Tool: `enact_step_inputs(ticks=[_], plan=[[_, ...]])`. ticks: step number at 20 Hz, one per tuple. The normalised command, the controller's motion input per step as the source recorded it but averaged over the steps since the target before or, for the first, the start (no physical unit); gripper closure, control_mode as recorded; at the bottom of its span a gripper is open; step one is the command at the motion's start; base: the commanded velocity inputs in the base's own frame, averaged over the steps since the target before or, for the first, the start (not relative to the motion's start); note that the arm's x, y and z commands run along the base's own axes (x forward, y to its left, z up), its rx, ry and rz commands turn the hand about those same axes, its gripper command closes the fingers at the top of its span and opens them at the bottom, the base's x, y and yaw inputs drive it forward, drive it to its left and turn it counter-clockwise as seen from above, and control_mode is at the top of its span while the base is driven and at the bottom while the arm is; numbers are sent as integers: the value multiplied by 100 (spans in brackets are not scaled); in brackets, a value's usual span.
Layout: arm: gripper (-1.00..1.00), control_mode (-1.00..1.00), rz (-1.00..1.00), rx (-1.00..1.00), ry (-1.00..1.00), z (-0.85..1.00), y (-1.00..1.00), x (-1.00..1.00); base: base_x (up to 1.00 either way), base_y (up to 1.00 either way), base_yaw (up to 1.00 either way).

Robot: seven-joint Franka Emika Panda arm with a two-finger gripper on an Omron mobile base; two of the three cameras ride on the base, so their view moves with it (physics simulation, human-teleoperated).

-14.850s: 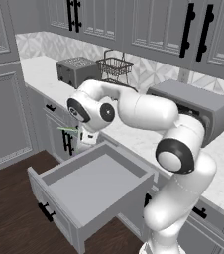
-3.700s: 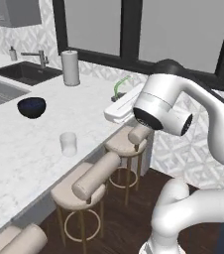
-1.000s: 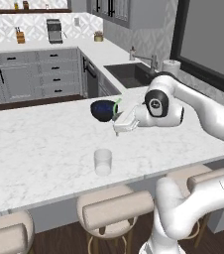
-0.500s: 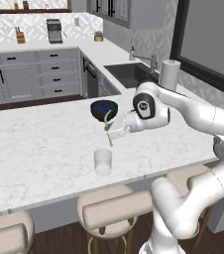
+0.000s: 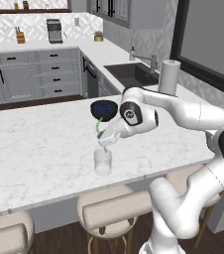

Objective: Take a straw from the drawer in front and place it inside the glass cup on the dining counter.

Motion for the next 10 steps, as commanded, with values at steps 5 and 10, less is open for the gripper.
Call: enact_step_inputs(ticks=[5,10], plan=[[100,-100,0,0,0,-53,7,11,0,0,0],[100,-100,0,0,0,-40,2,35,0,0,0]])
